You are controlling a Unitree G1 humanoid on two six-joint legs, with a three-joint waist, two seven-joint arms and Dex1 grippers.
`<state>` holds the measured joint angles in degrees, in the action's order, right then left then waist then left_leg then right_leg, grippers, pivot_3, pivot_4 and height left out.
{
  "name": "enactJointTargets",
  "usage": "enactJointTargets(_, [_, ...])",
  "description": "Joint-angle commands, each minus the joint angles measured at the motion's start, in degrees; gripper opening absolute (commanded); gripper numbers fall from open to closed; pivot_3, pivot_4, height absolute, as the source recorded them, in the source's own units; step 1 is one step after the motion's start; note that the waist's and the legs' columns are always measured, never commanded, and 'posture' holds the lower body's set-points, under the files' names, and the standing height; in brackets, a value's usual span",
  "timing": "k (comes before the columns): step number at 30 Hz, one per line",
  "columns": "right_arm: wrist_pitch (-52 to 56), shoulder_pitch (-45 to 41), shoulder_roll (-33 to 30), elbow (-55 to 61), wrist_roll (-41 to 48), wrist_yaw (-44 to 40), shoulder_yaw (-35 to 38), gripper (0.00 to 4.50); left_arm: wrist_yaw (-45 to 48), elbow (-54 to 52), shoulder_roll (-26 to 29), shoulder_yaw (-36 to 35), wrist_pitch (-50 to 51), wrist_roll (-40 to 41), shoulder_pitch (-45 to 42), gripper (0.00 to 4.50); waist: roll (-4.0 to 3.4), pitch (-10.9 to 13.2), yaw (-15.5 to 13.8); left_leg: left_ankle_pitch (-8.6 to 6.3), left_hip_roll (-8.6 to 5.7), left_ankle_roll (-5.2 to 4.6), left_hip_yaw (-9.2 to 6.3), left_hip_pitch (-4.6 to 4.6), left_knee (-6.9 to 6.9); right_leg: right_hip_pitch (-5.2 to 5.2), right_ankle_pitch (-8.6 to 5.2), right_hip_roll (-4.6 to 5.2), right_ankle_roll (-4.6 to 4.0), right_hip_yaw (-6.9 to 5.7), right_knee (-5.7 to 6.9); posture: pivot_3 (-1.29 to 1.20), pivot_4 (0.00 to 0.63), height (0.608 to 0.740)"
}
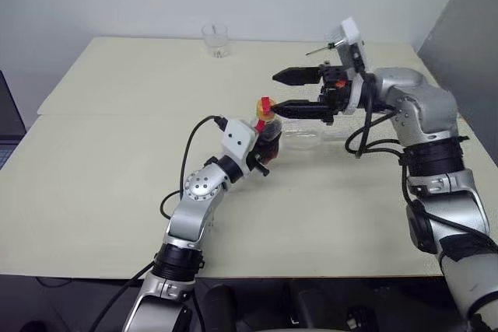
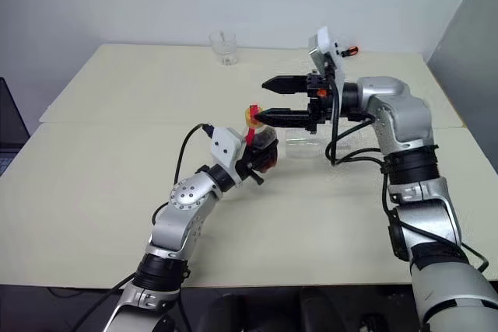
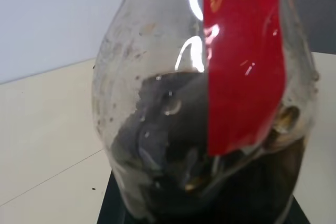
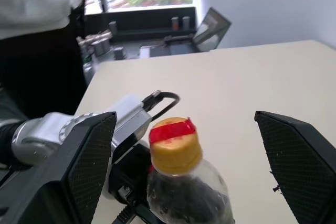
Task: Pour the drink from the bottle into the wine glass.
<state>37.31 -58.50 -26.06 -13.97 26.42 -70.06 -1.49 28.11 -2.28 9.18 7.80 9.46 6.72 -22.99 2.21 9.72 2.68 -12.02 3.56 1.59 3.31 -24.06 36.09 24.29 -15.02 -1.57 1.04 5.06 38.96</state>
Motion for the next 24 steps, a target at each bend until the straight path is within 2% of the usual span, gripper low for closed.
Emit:
enactJointTargets(1, [6.9, 2.2, -0.8, 10.5, 2.6, 10.7, 5.5, 4.50, -0.7, -3.0, -0.4, -0.7, -1.7, 0.8, -0.3, 0.93, 0.00, 0.0, 0.1, 0.00, 0.00, 0.00, 0.01, 0.00, 0.00, 0.01, 0.00, 0.00, 0.00, 0.02, 0.01, 0.00, 0.150, 0.740])
enactJointTargets(5, [17.5, 5.4, 2.8, 25.1, 1.7, 27.2, 5.9, 4.50, -1.0, -3.6, -0.4, -0.8, -1.4, 0.7, 0.5, 0.92, -0.01, 0.0, 0.5, 0.00, 0.03, 0.00, -0.04, 0.01, -0.02, 0.04, -0.01, -0.02, 0.01, 0.10, 0.03, 0.00, 0.150, 0.740])
enactJointTargets(8, [28.2, 6.9, 8.0, 33.8, 0.3, 40.4, 6.1, 4.50, -1.3, -3.2, -0.5, -0.8, -1.6, 0.5, 0.4, 0.92, -0.01, 0.0, 0.6, 0.00, 0.08, 0.01, -0.06, 0.02, -0.03, 0.05, -0.02, -0.06, 0.03, 0.13, 0.07, 0.00, 0.150, 0.740])
enactJointTargets(13, [43.9, 4.5, 18.0, 42.7, -0.5, 54.3, 10.2, 4.50, -1.8, -1.8, -1.0, -0.6, -2.0, 0.2, -0.5, 0.92, -0.01, 0.0, 0.5, 0.01, 0.06, 0.02, -0.06, -0.02, 0.00, 0.05, -0.04, -0.03, 0.07, 0.09, 0.08, 0.00, 0.150, 0.740])
enactJointTargets(17, [47.3, 4.1, 21.7, 45.2, -2.4, 59.7, 8.4, 4.50, -1.9, -1.0, -1.3, -0.5, -2.5, 0.0, -0.9, 0.92, 0.00, 0.0, 0.5, 0.01, 0.03, 0.02, -0.02, -0.03, 0.01, 0.06, -0.04, 0.13, 0.09, 0.05, 0.03, 0.00, 0.150, 0.740])
enactJointTargets(24, [46.3, 5.6, 25.6, 45.6, -3.2, 62.8, 5.4, 4.50, -2.0, -0.5, -1.5, -0.2, -2.4, -0.3, -1.2, 0.92, 0.00, 0.0, 0.5, 0.01, -0.02, 0.02, -0.03, -0.13, 0.00, 0.08, -0.04, 0.14, 0.09, 0.05, -0.01, 0.00, 0.150, 0.740])
